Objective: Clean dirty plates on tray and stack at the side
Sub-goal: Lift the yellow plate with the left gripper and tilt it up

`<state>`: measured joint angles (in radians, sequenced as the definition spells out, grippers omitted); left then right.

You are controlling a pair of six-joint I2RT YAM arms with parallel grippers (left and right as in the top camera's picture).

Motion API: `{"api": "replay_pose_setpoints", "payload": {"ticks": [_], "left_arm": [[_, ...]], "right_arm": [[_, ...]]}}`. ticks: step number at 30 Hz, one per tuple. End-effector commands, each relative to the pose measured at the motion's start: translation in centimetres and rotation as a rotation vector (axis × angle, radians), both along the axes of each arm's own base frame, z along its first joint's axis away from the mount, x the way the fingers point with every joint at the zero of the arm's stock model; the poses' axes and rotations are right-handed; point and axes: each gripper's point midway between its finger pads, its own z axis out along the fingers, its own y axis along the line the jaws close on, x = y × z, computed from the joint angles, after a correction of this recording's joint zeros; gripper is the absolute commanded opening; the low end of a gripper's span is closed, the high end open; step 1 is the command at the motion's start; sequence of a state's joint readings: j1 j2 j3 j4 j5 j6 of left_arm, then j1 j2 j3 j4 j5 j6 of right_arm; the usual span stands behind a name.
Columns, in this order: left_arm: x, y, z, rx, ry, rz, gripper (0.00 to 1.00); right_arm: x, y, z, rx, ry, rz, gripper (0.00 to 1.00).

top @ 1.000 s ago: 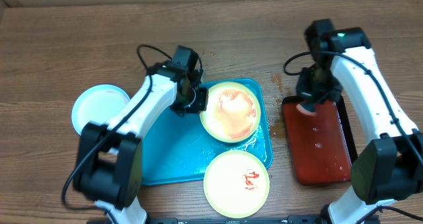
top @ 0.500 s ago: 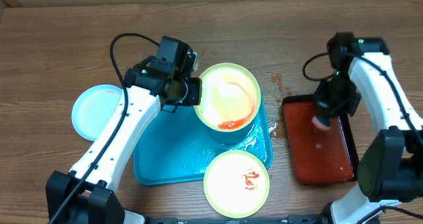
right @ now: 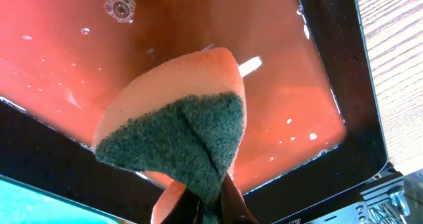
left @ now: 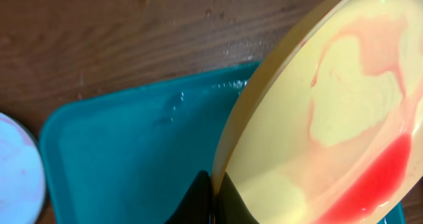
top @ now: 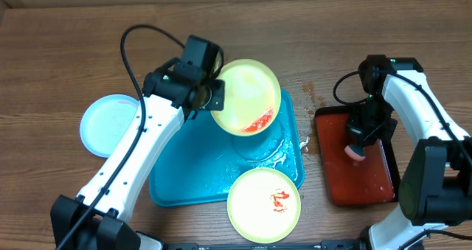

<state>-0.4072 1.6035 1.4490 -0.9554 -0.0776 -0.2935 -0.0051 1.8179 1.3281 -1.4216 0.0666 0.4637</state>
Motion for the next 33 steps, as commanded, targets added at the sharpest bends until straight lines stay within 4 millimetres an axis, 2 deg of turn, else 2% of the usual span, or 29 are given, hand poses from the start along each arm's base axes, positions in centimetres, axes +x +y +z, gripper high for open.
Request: {"api": "replay_pose_setpoints", "payload": {"ticks": [1,10,18,26,33], "left_arm": [[1.0,1.4,3.8,0.11,-0.131,0.069,0.04],[-0.1,3.4,3.5,0.272,-0.114,0.091,0.04],[-0.1,4.2,4.5,0.443,-0.163,0.029,0.04],[0.1,3.0,6.3,0.603,-0.259,-0.056,0.04],[0.1,3.0,7.9,0.754,-0.313,-0.092,0.04]], "right_arm": [[0.2,0.0,0.5,0.0,-0.024,-0.002,0.04],[0.2,0.0,0.5,0.0,-0.024,-0.002,0.04],[0.2,0.0,0.5,0.001,-0.027,-0.002,0.04],[0.2,0.0,0.5,0.001,-0.027,-0.002,0.04],[0.2,0.0,0.5,0.001,-0.027,-0.002,0.04]]}}
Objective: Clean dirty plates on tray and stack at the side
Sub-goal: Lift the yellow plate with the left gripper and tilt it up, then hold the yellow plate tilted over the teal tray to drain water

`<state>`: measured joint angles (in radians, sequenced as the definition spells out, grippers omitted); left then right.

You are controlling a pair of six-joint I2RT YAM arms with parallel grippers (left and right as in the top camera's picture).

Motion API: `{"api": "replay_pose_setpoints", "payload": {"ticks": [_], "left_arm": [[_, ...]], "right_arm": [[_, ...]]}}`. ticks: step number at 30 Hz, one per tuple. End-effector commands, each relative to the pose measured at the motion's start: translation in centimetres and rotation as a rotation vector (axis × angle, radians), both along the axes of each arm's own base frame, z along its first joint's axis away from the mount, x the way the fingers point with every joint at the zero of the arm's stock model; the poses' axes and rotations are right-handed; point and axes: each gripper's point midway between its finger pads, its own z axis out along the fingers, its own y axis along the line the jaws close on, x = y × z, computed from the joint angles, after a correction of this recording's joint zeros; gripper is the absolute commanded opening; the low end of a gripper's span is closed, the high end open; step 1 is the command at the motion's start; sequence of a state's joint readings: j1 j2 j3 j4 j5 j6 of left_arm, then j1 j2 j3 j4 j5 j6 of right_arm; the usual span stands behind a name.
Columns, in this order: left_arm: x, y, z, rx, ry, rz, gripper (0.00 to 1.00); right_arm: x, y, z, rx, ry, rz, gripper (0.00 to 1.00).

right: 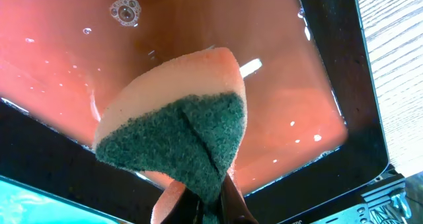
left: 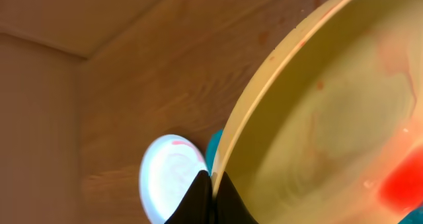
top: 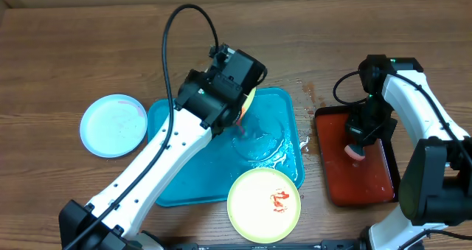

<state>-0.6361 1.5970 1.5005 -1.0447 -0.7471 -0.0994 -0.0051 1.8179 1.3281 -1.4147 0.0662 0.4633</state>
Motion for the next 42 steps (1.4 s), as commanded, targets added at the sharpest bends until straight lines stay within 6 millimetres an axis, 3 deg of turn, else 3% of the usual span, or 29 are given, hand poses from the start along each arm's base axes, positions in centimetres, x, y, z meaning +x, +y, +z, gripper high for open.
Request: {"api": "replay_pose_setpoints", "payload": {"ticks": [1,14,31,42], "left_arm": [[0.4,0.8,2.8,0.126,-0.074,-0.015,0.05],[0.7,-0.7,4.2,0.321,-0.114,-0.095,0.04],[0.6,-3.9,2.7,0.418,-0.113,-0.156,0.04],[0.4,-2.8,5.2,0.57,-0.179,-0.103,0.04]], "right_arm": [[0.1,0.0,0.5,0.001,-0.02,-0.003,0.04],[0.1,0.0,0.5,0.001,-0.02,-0.003,0.04],[0.1,0.0,0.5,0.001,-0.021,-0.003,0.04],[0.3,0.1,0.4,0.008,-0.028,-0.004,0.04]]}}
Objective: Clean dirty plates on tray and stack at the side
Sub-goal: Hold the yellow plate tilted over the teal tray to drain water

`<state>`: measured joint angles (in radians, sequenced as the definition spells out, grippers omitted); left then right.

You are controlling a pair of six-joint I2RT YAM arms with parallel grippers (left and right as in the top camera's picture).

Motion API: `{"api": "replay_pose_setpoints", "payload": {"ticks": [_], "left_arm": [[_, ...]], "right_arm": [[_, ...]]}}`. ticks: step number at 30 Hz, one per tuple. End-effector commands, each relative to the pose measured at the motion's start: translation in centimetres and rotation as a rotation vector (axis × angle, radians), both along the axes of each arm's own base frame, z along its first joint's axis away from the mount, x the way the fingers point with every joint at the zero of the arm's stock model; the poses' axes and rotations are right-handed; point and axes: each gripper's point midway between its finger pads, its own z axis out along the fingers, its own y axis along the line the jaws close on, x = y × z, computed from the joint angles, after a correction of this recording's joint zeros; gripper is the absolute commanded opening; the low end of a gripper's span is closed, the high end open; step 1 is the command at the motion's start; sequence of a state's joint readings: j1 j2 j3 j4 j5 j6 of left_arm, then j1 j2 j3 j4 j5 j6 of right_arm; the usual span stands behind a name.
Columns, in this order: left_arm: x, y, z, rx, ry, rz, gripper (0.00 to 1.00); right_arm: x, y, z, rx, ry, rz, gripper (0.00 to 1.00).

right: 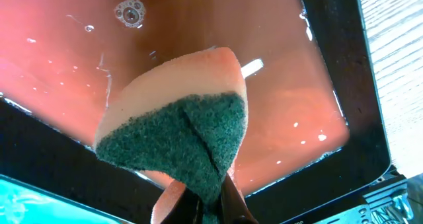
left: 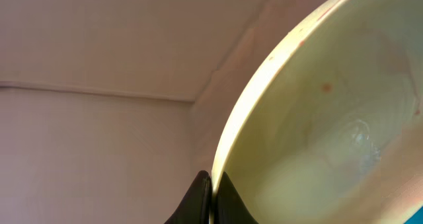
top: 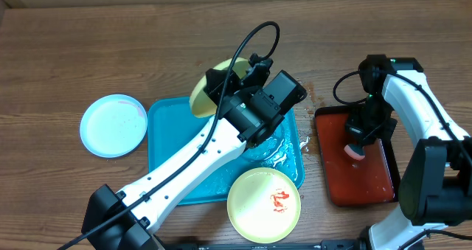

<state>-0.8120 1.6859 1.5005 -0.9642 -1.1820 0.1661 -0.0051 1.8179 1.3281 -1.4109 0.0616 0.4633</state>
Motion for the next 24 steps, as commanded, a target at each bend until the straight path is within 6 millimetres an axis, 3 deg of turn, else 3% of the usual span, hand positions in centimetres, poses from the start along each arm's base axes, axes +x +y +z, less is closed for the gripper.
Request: {"api": "replay_pose_setpoints", "payload": {"ticks": [1,24], "left_arm": [[0.06,0.37,2.06,0.071,-0.058,0.021,0.05],[0.24,0.25,2.36,0.058,-0.083,0.027,0.04]], "right_arm": [[0.16,0.02,0.48,0.003,-0.024,-0.003,0.04],[0.16,0.02,0.48,0.003,-0.024,-0.003,0.04]]}}
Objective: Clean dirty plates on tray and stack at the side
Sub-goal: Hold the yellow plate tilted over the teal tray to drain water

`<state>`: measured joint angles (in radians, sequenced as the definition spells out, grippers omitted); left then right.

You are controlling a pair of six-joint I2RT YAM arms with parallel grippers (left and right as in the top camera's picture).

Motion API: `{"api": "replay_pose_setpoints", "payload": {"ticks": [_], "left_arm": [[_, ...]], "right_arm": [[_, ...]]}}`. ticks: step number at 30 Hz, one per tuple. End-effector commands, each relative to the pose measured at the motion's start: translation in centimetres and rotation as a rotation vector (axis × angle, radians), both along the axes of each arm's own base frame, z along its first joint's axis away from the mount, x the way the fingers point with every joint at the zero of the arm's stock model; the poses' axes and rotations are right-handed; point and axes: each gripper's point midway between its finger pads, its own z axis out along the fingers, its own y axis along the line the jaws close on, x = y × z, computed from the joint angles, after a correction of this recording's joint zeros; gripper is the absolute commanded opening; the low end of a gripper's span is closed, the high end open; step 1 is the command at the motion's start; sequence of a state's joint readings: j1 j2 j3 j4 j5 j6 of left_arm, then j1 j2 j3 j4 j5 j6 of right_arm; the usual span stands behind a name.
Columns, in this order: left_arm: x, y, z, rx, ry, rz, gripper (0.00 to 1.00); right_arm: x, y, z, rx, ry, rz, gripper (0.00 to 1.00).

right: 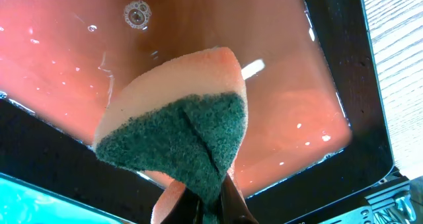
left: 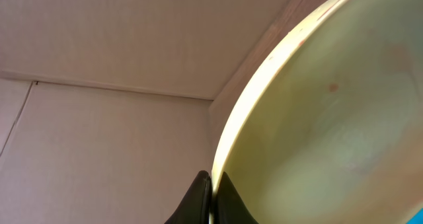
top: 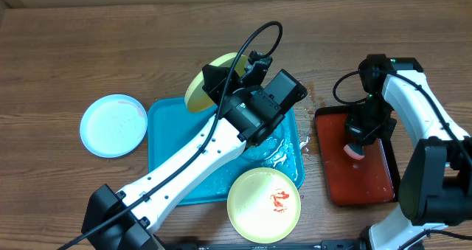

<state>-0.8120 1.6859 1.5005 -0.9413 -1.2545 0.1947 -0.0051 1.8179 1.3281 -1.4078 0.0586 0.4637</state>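
Observation:
My left gripper (left: 213, 184) is shut on the rim of a yellow plate (left: 330, 131), held tilted on edge above the far side of the blue tray (top: 177, 169); the overhead shows that plate (top: 200, 80) behind the arm. A second yellow plate (top: 264, 204) with a red smear lies at the tray's near right corner. A pale blue plate (top: 112, 125) lies on the table to the tray's left. My right gripper (right: 211, 194) is shut on a pink and green sponge (right: 178, 131) over the red basin (top: 369, 180).
The red basin holds reddish water (right: 284, 118) and stands right of the tray. Water is splashed on the tray's right part (top: 280, 150) and on the wood near it. A black cable (top: 251, 43) arches over the left arm.
The held yellow plate has shifted slightly left and tilted a little more in the overhead view. The right gripper with the sponge has not moved.
The left gripper first held the yellow plate face up over the tray with red liquid pooled in it. Then the plate was tipped on edge over the tray. Later it stood turned farther, the red gone from its face. The sponge stayed over the basin.

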Motion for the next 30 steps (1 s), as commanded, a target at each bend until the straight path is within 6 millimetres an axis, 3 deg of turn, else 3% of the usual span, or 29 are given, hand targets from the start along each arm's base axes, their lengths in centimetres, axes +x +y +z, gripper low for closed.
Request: {"api": "replay_pose_setpoints", "payload": {"ticks": [1,30], "left_arm": [[0.08,-0.21,1.16,0.007,-0.035,0.004,0.05],[0.12,-0.45,0.64,-0.031,-0.023,-0.003,0.05]], "right_arm": [[0.09,-0.03,0.5,0.001,-0.021,-0.002,0.04],[0.11,0.1,0.49,0.008,-0.022,-0.004,0.04]]}}
